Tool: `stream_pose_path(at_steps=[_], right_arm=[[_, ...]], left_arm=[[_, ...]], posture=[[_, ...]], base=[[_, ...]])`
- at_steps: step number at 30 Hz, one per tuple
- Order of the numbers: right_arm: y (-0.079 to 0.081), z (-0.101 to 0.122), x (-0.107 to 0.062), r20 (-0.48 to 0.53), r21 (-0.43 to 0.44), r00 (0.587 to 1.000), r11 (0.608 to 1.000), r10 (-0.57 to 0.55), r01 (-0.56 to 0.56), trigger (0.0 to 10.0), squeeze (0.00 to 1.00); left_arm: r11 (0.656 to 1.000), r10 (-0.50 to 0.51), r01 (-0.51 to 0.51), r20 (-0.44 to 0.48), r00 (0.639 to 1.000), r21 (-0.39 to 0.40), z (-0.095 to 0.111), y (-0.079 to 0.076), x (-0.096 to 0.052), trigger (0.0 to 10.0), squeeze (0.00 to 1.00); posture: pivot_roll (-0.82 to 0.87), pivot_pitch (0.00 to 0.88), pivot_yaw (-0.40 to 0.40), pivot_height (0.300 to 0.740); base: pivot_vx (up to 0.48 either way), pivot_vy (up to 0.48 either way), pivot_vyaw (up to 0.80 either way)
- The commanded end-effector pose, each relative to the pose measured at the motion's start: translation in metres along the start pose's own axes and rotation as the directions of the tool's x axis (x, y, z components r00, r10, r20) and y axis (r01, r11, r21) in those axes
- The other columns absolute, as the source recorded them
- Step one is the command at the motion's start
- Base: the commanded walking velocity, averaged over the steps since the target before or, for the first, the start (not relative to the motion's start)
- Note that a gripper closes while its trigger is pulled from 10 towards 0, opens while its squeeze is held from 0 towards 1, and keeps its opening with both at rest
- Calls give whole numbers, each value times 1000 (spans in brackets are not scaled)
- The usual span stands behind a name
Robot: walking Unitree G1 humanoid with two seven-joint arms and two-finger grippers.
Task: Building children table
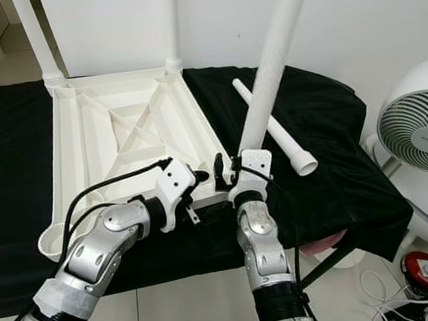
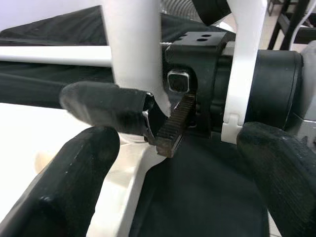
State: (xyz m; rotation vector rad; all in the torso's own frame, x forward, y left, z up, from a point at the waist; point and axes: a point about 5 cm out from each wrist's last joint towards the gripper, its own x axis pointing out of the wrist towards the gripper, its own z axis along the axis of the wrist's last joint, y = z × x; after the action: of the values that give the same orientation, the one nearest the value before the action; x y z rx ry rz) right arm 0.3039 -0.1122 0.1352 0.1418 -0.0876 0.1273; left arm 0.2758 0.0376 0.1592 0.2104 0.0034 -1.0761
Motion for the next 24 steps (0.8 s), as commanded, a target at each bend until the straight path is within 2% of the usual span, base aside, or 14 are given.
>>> stream_pose_path(at_steps=[1,3,6,8,10,13,16,21,24], right_arm=[[-4,-11,-5,-55,15,994,996,92,-91,10000,0],[-15,-12,-8,-63,-17,985,987,160,-161,10000,0],[-19,-13,-8,-71,-22,980,982,184,-186,10000,0],[-31,-14,-10,-93,-62,961,962,259,-265,10000,0],[-35,-15,-10,-103,-74,953,953,284,-292,10000,0],[-56,-17,-10,-153,-111,927,926,343,-361,10000,0],[-68,-17,-8,-172,-113,909,909,380,-401,10000,0],[-77,-18,-5,-183,-114,900,901,395,-419,10000,0],[-81,-19,1,-209,-123,877,878,433,-462,10000,0]], left_arm=[[1000,10,-10,-5,1000,24,1,5,0,10000,0],[999,-14,15,-10,1000,32,-1,3,-1,10000,0],[999,-27,27,-11,1000,35,-1,2,-2,10000,0],[998,-51,51,-15,999,34,-4,-1,-5,10000,0],[998,-58,59,-18,998,34,-5,-2,-6,10000,0],[996,-83,84,-23,996,33,-7,-6,-10,10000,0],[994,-104,104,-22,994,19,-10,-8,-13,10000,0],[993,-115,115,-21,993,2,-15,-9,-15,10000,0],[994,-109,109,-27,994,-7,-20,-6,-16,10000,0]], posture=[[-94,0,-54,740],[-96,0,-50,740],[-96,0,-50,740],[-99,0,-46,740],[-99,0,-46,740],[-100,0,-40,740],[-97,0,-43,740],[-97,0,-43,740],[-94,0,-40,740]], base=[[0,0,0],[0,0,0],[0,0,0],[0,0,0],[0,0,0],[0,0,0],[0,0,0],[0,0,0],[0,0,0]])
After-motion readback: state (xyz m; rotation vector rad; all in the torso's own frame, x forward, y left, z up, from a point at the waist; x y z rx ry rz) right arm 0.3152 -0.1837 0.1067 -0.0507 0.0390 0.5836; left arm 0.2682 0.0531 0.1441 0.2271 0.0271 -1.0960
